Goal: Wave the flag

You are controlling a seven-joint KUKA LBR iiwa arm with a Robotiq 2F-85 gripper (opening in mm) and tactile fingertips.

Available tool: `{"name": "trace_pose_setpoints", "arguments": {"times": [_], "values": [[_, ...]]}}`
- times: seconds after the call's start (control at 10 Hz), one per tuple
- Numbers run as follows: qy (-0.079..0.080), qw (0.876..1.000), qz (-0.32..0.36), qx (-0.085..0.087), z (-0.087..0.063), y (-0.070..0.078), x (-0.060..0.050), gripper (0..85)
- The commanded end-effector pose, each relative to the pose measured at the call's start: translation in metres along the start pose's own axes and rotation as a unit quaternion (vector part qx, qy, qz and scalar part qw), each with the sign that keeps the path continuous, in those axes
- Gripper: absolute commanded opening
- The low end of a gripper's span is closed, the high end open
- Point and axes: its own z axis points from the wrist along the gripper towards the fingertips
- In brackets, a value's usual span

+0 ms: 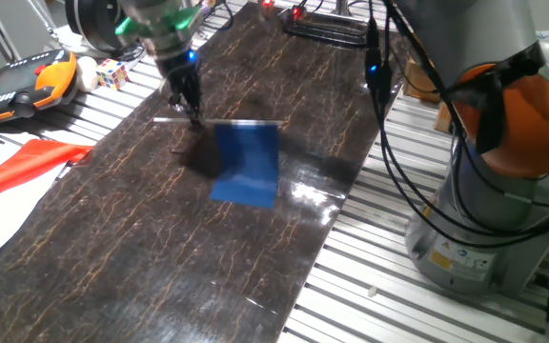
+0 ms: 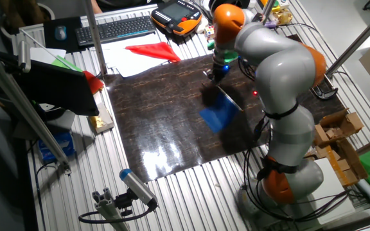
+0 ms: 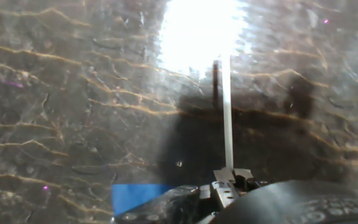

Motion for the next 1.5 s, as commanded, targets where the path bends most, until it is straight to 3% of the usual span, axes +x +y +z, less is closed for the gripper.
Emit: {"name": "trace_pose_setpoints", "arguments": {"times": [0.0, 0.2, 0.4, 0.5, 0.6, 0.9, 1.0, 1.1, 1.2, 1.3, 1.4], "values": [[-0.002, 1.000, 0.010, 0.001, -0.005, -0.001, 0.005, 1.7], [-0.011, 1.000, 0.021, 0.018, -0.005, -0.001, 0.006, 1.7], [-0.009, 0.999, 0.027, 0.025, -0.004, 0.000, 0.005, 1.7], [0.002, 0.999, 0.030, 0.021, -0.004, 0.000, 0.005, 1.7], [0.006, 0.999, 0.034, 0.006, -0.004, 0.000, 0.005, 1.7], [-0.029, 0.998, 0.024, 0.053, -0.004, 0.000, 0.005, 1.7], [-0.030, 0.999, 0.027, 0.024, -0.004, 0.000, 0.005, 1.3], [-0.014, 0.998, 0.037, 0.040, -0.004, 0.000, 0.005, 1.3], [-0.005, 0.998, 0.044, 0.052, -0.009, -0.001, 0.007, 1.3], [-0.002, 0.997, 0.053, 0.052, -0.042, -0.004, 0.015, 1.7], [-0.011, 0.997, 0.060, 0.048, -0.076, -0.014, 0.028, 1.7]]}}
